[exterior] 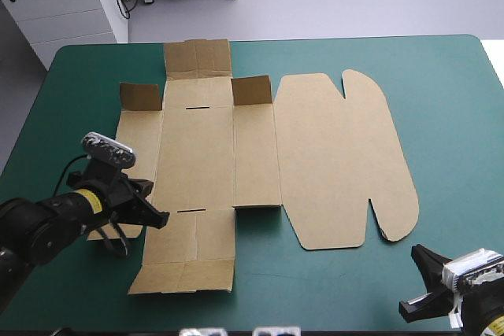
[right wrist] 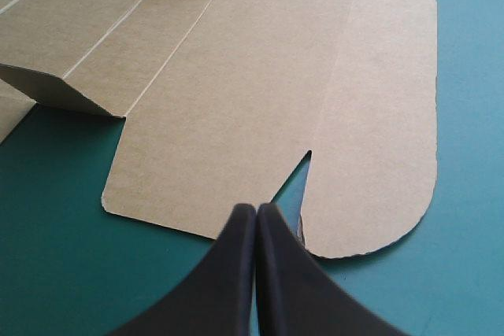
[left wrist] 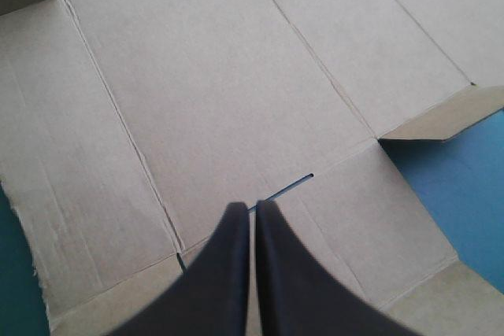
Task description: Fold the box
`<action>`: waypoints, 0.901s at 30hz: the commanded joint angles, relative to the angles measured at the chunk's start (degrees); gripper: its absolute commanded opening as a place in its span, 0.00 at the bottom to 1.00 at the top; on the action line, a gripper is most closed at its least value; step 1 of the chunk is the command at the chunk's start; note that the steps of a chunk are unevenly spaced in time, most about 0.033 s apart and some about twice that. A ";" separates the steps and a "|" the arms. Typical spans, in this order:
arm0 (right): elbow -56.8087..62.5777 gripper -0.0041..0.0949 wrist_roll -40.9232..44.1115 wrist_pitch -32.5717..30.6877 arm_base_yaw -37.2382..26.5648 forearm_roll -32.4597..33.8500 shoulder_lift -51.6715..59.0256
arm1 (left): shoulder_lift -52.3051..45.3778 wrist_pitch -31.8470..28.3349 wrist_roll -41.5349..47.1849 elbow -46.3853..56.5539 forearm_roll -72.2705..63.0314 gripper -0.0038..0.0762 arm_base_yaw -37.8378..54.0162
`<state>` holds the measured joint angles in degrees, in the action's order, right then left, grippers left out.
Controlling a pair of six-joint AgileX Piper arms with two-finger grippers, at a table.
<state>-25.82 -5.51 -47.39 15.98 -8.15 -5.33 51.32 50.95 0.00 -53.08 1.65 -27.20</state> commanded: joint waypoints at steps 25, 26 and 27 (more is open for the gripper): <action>-1.37 0.02 -0.39 4.20 0.01 0.08 -0.70 | 13.12 18.43 -35.07 -10.76 -38.11 0.07 51.62; -1.37 0.02 -0.39 4.20 0.01 0.08 -0.70 | 13.84 17.96 -34.96 -10.64 -38.22 0.07 53.66; -1.37 0.02 -0.39 4.20 0.01 0.08 -0.70 | 14.59 17.96 -34.67 -10.64 -38.63 0.07 55.20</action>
<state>-25.82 -5.51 -47.39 15.98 -8.00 -5.33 65.36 70.13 -34.32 -61.99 -33.12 23.83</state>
